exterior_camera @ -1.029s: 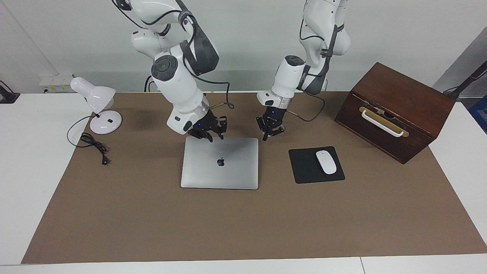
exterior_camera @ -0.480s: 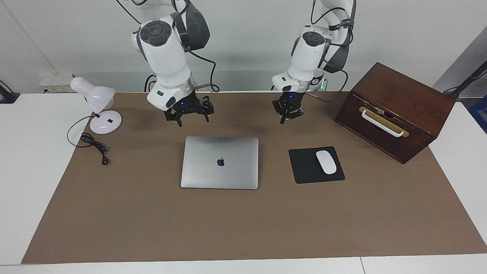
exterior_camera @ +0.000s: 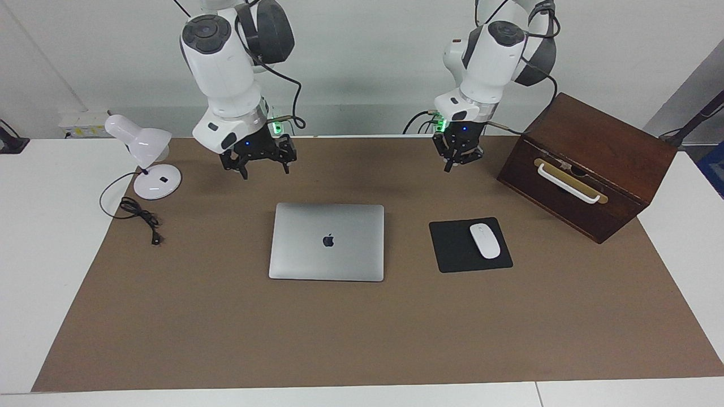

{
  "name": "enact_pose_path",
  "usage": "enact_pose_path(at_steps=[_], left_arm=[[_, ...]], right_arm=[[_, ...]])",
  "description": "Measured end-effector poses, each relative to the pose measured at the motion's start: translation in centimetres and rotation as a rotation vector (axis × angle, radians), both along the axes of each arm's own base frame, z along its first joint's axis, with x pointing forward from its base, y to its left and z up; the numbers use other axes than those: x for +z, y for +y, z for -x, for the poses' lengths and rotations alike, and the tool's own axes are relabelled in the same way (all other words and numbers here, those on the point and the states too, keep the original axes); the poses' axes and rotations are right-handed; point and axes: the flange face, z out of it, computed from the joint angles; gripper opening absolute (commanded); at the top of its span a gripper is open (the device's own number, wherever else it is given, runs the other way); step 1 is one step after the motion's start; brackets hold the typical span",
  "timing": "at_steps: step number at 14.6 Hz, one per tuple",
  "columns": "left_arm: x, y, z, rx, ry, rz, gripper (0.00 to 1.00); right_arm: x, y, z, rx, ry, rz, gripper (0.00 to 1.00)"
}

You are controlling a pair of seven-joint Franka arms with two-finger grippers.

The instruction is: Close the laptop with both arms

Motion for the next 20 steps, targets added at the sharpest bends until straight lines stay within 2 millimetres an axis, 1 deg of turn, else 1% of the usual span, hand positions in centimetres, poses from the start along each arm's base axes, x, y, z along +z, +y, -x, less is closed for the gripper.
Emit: enact_pose_path(at_steps=[2,4,6,7,10,11,13,15,18,20], left_arm=[[1.0,2.0,-0.7,0.040,0.000,0.001,1.00],[2.3,3.8,-1.3,0.077,0.000,0.001,1.00],[3.5,5.1,-1.7,0.102,0.004,0.001,1.00],[4.1,5.5,-1.8,0.110,0.008,0.000,1.00],[5.6,7.0,-2.0,0.140,0.016,-0.001,1.00],[6.1,8.1,-2.3,0.164,0.007,0.002,1.00],[7.1,10.9,-2.9,0.222,-0.012,0.007,1.00],[7.7,13.5,-3.3,0.276,-0.023,0.009,1.00],[8.6,16.7,-3.4,0.339,-0.023,0.008,1.00],[9.8,18.0,-3.4,0.363,-0.013,0.007,1.00]], right_arm=[[0.3,-0.3,0.6,0.001,0.013,0.015,1.00],[1.3,-1.0,1.4,0.002,0.022,0.026,1.00],[2.2,-2.1,2.0,0.013,0.023,0.029,1.00],[2.4,-2.9,1.9,0.010,0.014,0.028,1.00],[2.3,-4.8,0.5,0.018,-0.052,0.016,1.00],[1.9,-5.2,0.0,0.029,-0.066,0.023,1.00],[0.8,-5.8,-1.0,0.039,-0.075,0.042,1.00],[0.2,-6.0,-1.3,0.039,-0.065,0.048,1.00],[0.6,-7.1,-1.5,0.021,-0.070,0.049,1.00],[1.0,-7.8,-1.6,0.007,-0.078,0.048,1.00]])
